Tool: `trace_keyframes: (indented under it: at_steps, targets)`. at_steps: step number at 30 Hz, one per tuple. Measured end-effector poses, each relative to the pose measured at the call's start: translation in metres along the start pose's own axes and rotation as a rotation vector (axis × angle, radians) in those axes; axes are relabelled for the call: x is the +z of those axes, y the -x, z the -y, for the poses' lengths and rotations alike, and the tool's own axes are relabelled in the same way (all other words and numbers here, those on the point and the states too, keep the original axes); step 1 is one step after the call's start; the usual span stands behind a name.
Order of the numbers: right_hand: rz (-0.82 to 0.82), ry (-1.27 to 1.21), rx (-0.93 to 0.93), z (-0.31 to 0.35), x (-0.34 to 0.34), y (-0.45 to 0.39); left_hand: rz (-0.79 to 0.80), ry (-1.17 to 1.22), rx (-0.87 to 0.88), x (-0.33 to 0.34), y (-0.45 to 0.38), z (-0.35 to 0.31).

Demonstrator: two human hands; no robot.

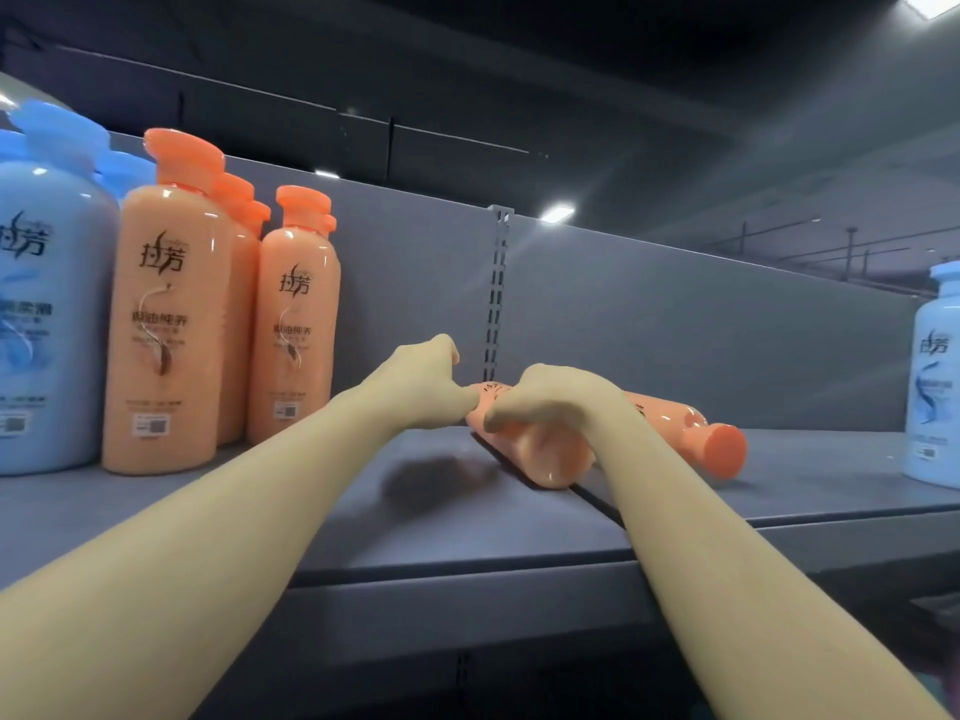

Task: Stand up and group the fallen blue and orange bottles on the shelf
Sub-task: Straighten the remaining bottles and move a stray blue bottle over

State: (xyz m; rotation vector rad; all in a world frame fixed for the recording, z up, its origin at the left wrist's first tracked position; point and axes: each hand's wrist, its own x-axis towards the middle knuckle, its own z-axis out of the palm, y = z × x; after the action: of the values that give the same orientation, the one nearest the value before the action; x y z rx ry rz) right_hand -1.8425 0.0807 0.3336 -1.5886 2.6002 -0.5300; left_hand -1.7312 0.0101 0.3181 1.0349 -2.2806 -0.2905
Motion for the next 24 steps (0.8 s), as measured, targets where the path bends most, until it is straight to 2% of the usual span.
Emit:
trace_keyframes:
  at_steps: [3, 10, 15, 24]
  targets:
    - [0.038, 0.033, -0.004, 0.001, -0.002, 0.000, 0.012, -0.032, 0.012, 0.002, -0.002, 0.001]
    - [0.005, -0.007, -0.052, 0.000, 0.000, -0.003, 0.023, -0.091, -0.007, 0.001, -0.004, 0.004]
    - [0.012, -0.131, -0.077, -0.004, -0.004, 0.003, -0.039, -0.171, -0.067, 0.000, -0.006, 0.014]
    - [-0.128, -0.341, -0.066, -0.010, 0.001, 0.004, -0.037, -0.136, -0.059, 0.000, -0.004, 0.011]
